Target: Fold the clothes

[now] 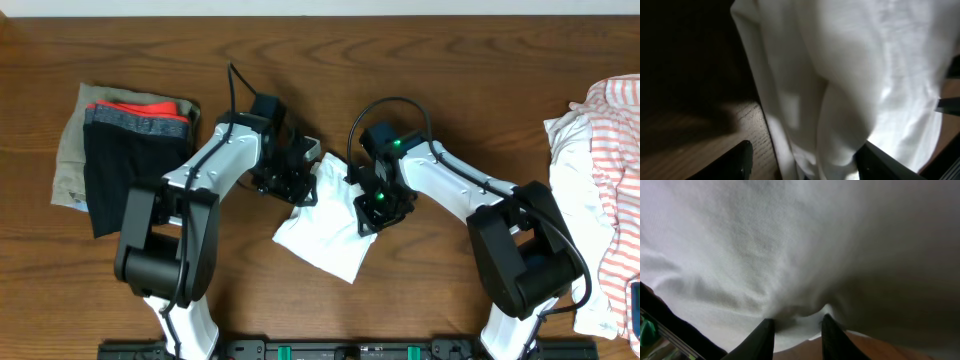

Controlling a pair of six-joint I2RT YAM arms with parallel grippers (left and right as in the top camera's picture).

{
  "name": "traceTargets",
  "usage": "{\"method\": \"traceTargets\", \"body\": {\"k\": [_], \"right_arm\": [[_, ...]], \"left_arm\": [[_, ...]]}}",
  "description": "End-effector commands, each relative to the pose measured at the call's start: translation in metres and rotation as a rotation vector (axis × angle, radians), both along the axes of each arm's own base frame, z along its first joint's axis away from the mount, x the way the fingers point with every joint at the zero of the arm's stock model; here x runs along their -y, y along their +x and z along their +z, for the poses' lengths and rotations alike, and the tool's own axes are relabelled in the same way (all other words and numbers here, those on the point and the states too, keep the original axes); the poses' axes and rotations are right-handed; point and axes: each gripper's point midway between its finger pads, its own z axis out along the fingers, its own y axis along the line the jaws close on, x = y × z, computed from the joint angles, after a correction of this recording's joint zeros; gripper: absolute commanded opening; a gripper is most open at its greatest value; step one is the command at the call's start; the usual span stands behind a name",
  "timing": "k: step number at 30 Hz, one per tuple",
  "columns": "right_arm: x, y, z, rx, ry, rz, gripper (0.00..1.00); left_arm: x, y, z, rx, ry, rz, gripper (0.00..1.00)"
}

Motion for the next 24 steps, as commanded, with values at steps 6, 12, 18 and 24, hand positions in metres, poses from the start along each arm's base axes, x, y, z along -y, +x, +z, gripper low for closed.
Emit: {"method": "traceTargets", "body": {"k": [6,12,18,24], "right_arm": [[0.002,-0.003,-0.005,-0.023,-0.015,-0.013,0.29],[0.002,-0.003,-0.005,-0.023,-0.014,-0.013,0.29],[0.002,-0.004,-0.005,-0.023,-0.015,-0.013,0.29],[0.003,-0.005,-0.004,-0.031,-0.019,-0.015,0.18]], "left_arm": [[0.019,-0.032,-0.038,-0.285,-0.110,0.078,0.69],[0.020,-0.039,-0.043,-0.330,-0.114,0.083,0.56],[0.020,-0.038,-0.043,-0.326,-0.115,0.082,0.06],[0.010,-0.025,-0.032,-0.275,-0.064,0.085,0.06]]}}
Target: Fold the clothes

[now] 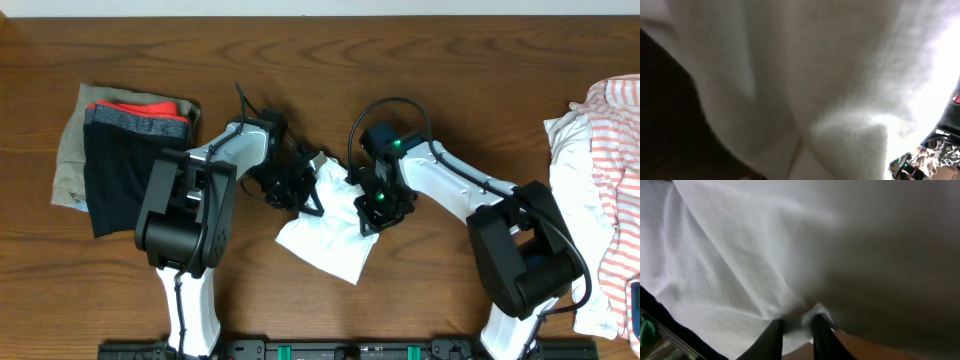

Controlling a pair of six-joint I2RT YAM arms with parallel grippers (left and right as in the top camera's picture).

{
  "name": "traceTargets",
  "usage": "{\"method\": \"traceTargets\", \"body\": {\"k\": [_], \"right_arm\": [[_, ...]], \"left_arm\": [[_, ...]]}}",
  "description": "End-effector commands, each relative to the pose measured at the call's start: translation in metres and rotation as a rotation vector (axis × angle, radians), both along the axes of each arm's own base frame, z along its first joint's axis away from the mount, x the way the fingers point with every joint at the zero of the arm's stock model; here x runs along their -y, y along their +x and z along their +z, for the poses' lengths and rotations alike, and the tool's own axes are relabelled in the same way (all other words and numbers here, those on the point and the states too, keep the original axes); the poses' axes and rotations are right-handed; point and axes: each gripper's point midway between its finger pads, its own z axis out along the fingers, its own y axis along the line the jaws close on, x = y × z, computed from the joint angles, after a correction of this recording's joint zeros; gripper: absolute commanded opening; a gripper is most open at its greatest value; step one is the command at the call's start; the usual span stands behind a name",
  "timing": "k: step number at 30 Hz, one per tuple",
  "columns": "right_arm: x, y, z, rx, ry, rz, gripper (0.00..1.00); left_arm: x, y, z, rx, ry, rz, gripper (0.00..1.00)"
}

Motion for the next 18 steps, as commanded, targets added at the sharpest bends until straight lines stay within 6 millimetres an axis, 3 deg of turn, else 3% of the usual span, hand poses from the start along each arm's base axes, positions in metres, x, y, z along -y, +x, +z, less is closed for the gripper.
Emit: {"method": "traceTargets", "body": {"k": [1,4,10,14,18], "right_arm": [[0.003,-0.003,-0.002,-0.026,-0.011,-0.013,0.17],[0.007,0.006,0.012,-0.003,0.002,-0.038,0.18],[0.026,0.041,0.071,0.145,0.070,-0.132,0.20],[0.048,0.054,0.108,0.251,0.110,-0.201,0.22],[0.070,0.055,0.134,0.321,0.114,-0.248,0.23]], "left_arm": [[-0.024,0.005,-0.006,0.030,0.148,-0.021,0.06],[-0.044,0.023,0.013,0.092,0.249,0.023,0.06],[-0.095,0.063,0.054,0.239,0.397,0.165,0.06],[-0.140,0.082,0.073,0.318,0.507,0.248,0.06],[-0.193,0.092,0.080,0.349,0.688,0.305,0.06]]}}
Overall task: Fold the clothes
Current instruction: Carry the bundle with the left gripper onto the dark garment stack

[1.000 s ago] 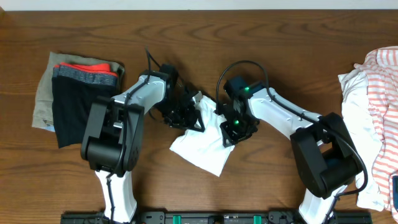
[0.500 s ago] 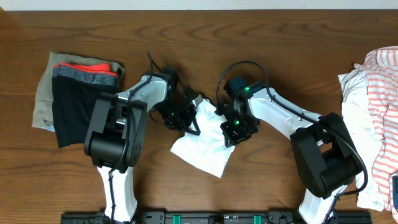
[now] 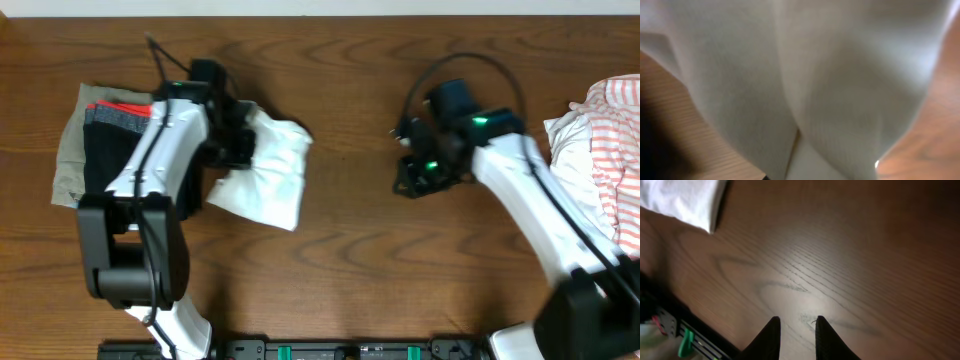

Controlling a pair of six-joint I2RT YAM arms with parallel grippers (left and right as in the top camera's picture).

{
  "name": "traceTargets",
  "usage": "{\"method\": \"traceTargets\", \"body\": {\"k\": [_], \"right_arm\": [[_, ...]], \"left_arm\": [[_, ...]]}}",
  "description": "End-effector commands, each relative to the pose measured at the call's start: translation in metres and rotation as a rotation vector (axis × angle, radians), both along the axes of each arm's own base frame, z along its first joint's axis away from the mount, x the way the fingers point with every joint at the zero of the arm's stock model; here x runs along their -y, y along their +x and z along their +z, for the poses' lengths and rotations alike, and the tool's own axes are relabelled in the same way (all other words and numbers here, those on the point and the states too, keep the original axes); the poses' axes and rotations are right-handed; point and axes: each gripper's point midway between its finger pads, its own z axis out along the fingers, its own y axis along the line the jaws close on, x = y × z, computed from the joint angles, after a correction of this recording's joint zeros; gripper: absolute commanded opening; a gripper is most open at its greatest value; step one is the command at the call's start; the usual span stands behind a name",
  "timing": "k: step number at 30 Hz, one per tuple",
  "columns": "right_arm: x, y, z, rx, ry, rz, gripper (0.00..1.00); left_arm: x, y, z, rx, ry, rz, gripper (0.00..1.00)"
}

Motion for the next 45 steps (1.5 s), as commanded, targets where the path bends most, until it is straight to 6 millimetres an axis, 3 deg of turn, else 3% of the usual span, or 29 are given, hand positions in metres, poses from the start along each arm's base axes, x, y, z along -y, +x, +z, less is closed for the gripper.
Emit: {"method": "traceTargets", "body": {"k": [1,9,17,22,29,45], "right_arm": [[0.015,0.002,0.020,0.055,-0.003,-0.032,0.23],[0.026,-0.006,0.032,0.074,-0.009,-0.045,0.24],[0.029,-0.004,0.031,0.082,-0.029,-0.050,0.25],[0.029,-0.004,0.031,0.082,-0.029,-0.050,0.25],[0.034,-0.003,0.029,0.084,-0.055,-0.055,0.25],[0.034,-0.005,0.029,0.077,-0.056,-0.055,0.26]], "left_arm": [[-0.053,0.009,0.009,0.033,0.206,0.076,0.06],[-0.101,0.027,0.037,0.101,0.239,0.178,0.06],[-0.106,0.041,0.089,0.174,0.247,0.158,0.06],[-0.106,0.040,0.110,0.190,0.248,0.161,0.06],[-0.127,0.031,0.121,0.197,0.254,0.219,0.06],[-0.211,0.015,0.123,0.209,0.281,0.431,0.06]]}}
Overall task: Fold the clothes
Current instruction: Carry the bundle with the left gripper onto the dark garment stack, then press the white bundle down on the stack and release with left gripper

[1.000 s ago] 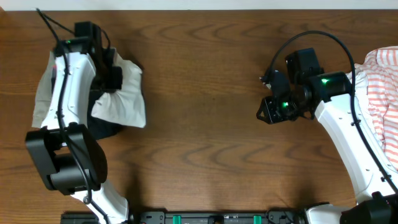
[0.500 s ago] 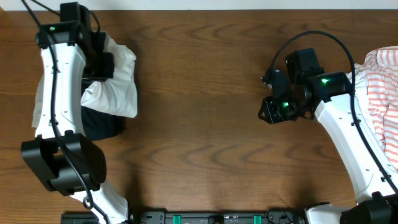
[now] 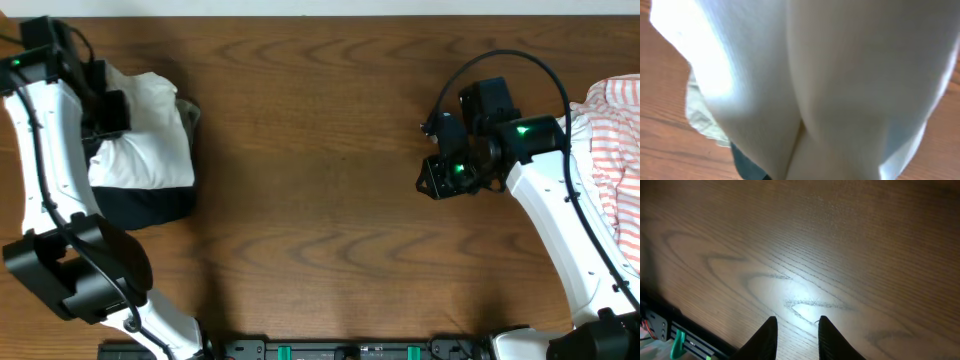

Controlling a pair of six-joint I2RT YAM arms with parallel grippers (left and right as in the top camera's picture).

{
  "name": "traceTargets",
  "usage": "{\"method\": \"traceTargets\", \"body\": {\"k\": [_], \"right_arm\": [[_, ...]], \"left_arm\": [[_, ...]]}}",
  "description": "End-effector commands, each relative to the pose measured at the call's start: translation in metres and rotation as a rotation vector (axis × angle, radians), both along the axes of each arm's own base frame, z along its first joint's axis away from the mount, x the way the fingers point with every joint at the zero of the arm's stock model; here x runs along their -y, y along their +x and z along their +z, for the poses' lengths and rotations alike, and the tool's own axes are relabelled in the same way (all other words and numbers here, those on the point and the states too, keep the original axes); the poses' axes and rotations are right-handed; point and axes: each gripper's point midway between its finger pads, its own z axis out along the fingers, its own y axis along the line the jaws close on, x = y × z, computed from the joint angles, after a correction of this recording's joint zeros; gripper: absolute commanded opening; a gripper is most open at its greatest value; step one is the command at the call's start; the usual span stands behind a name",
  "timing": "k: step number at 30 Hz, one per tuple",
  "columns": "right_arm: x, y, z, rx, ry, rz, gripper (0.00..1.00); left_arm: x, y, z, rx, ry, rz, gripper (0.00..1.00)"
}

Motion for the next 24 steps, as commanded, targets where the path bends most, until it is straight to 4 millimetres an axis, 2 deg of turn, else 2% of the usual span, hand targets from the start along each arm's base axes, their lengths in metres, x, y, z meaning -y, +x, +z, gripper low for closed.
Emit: {"method": "traceTargets", "body": {"k": [1,5,8,11,14,16,17,19,21,24], "right_arm": [[0.003,0.001,0.006,0.025,-0.001,0.009,0.26],[0.003,0.000,0.006,0.018,-0.003,0.009,0.26],[0.003,-0.001,0.006,0.015,-0.003,0.009,0.26],[0.003,-0.002,0.006,0.010,-0.004,0.008,0.26],[0.004,-0.004,0.005,0.001,-0.006,0.009,0.26],[0.004,-0.005,0.005,-0.001,-0.007,0.009,0.26],[0.004,-0.004,0.005,0.000,-0.007,0.009,0.26],[0.004,-0.004,0.005,0.001,-0.007,0.009,0.26],[0.004,-0.004,0.005,0.004,-0.007,0.009,0.26],[0.003,-0.001,0.006,0.017,-0.004,0.009,0.28]], "left_arm": [[-0.025,-0.004,0.022,0.065,0.044,0.042,0.07],[-0.037,-0.007,0.021,0.073,0.041,0.073,0.09],[-0.040,-0.009,0.016,0.061,0.036,0.082,0.17],[-0.041,-0.008,0.011,0.049,0.032,0.083,0.43],[-0.045,-0.008,0.012,0.051,0.050,0.090,0.52],[-0.060,-0.013,0.014,0.042,0.109,0.171,0.59],[-0.079,-0.023,0.018,0.029,0.191,0.313,0.62],[-0.089,-0.030,0.020,0.020,0.239,0.386,0.64],[-0.084,-0.027,0.019,0.033,0.206,0.382,0.64],[-0.058,-0.011,0.018,0.098,0.051,0.333,0.63]]}}
